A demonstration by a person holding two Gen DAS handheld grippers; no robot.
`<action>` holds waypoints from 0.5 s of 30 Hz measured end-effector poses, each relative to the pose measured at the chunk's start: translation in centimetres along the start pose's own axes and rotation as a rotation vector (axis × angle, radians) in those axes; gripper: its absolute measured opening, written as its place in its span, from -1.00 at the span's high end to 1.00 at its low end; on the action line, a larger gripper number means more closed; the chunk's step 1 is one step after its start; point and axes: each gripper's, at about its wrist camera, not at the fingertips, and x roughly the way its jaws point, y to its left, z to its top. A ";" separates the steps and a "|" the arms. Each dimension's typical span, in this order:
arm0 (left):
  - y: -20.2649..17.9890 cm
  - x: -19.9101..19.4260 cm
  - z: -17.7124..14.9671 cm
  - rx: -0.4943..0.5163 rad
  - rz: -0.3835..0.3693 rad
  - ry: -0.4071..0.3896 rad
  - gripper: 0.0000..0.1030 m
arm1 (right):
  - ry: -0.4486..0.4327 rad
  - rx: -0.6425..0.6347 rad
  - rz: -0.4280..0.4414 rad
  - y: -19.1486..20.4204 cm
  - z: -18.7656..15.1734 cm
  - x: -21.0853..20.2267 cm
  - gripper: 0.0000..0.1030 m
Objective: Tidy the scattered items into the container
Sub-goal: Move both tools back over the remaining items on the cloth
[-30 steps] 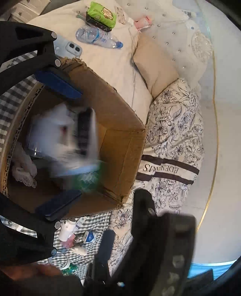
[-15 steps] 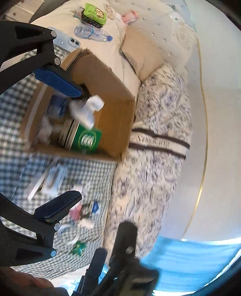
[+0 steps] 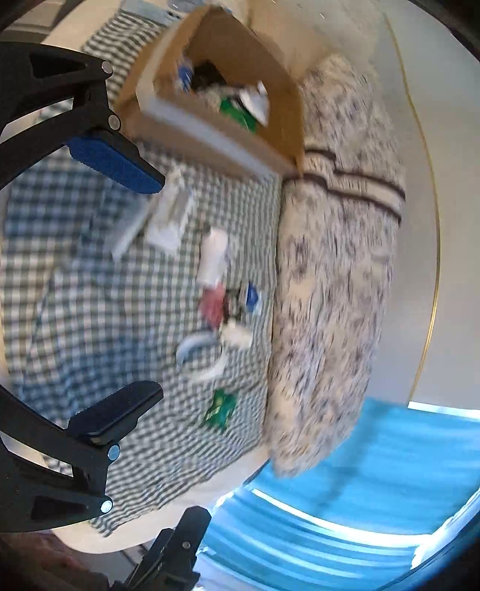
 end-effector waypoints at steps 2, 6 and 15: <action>-2.1 1.1 0.1 0.019 -0.027 0.001 -1.00 | -0.004 0.037 -0.003 -2.1 0.4 0.2 -0.76; -5.2 4.4 0.4 0.033 -0.051 0.019 -1.00 | -0.001 0.064 -0.015 -4.6 1.0 1.4 -0.76; -8.7 14.1 1.4 0.011 -0.034 0.109 -1.00 | 0.070 0.068 -0.054 -7.8 3.6 9.3 -0.76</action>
